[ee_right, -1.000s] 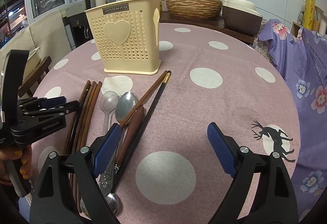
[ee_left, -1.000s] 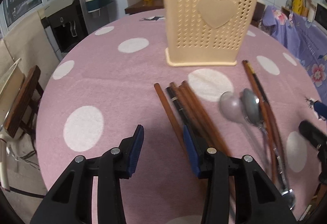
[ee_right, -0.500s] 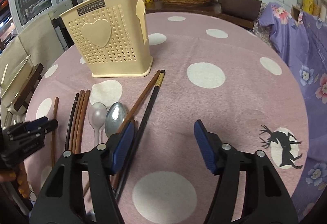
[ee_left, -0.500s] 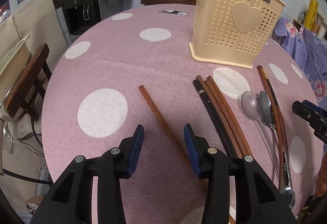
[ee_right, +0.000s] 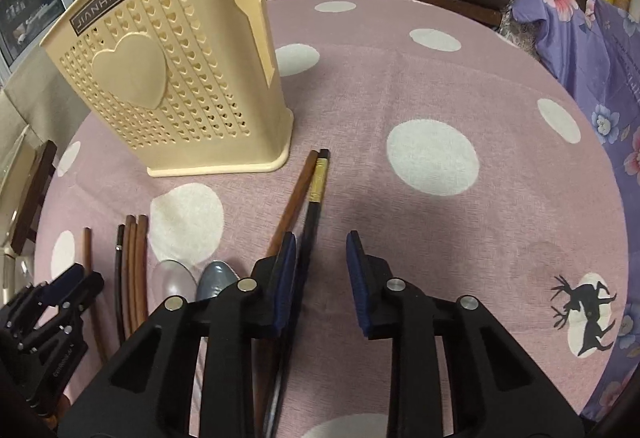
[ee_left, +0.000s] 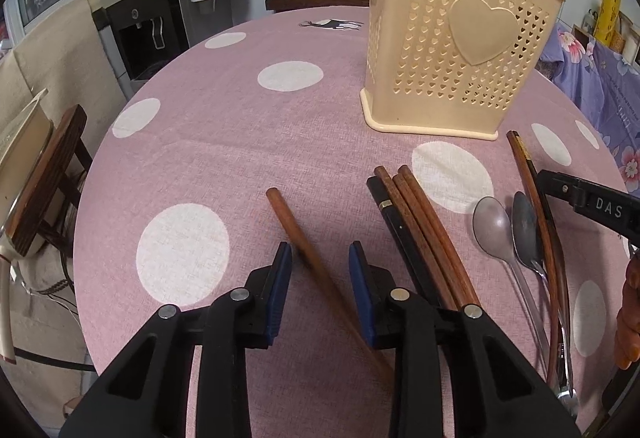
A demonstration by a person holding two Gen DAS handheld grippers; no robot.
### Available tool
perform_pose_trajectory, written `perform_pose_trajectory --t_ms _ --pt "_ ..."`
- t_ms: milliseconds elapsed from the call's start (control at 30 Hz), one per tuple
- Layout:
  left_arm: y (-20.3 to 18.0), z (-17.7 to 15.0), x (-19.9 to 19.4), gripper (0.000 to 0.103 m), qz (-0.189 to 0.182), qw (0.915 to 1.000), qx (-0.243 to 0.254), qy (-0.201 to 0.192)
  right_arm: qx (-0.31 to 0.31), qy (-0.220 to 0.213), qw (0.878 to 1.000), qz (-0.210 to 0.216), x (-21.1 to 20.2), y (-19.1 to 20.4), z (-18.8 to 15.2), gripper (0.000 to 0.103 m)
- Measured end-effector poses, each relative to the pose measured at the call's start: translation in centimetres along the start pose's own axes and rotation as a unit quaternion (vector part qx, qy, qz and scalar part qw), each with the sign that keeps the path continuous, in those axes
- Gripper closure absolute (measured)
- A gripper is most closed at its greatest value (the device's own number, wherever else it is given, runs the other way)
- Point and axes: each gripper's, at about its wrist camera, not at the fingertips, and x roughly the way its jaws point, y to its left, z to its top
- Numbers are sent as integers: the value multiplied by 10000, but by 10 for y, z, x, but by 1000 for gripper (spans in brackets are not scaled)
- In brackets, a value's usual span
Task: Organize utensils
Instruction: 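Move both grippers forward over the chopsticks lying beside the cream holder, then close the right gripper on a gold-tipped black chopstick while the left grips a brown chopstick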
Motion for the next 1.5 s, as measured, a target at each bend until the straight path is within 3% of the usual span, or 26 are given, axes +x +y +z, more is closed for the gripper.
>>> perform_pose_trajectory --t_ms 300,433,500,1067,1233,1500 --pt "-9 7 6 76 104 9999 94 -3 -20 -5 9999 -133 13 3 10 85" --pt "-14 10 9 85 100 9999 122 9 100 24 9998 -141 19 0 18 94" --pt "-15 12 10 90 68 9999 124 15 106 30 9999 -101 21 -1 21 94" --pt "-22 20 13 95 -129 9999 28 -2 71 -106 9998 137 16 -7 22 95" --pt "-19 25 -3 95 -292 9993 -22 -234 -114 -520 9985 134 -10 -4 23 95" --pt "-6 50 -76 95 -509 9915 -114 -1195 -384 -1454 9876 443 -92 -8 32 96"
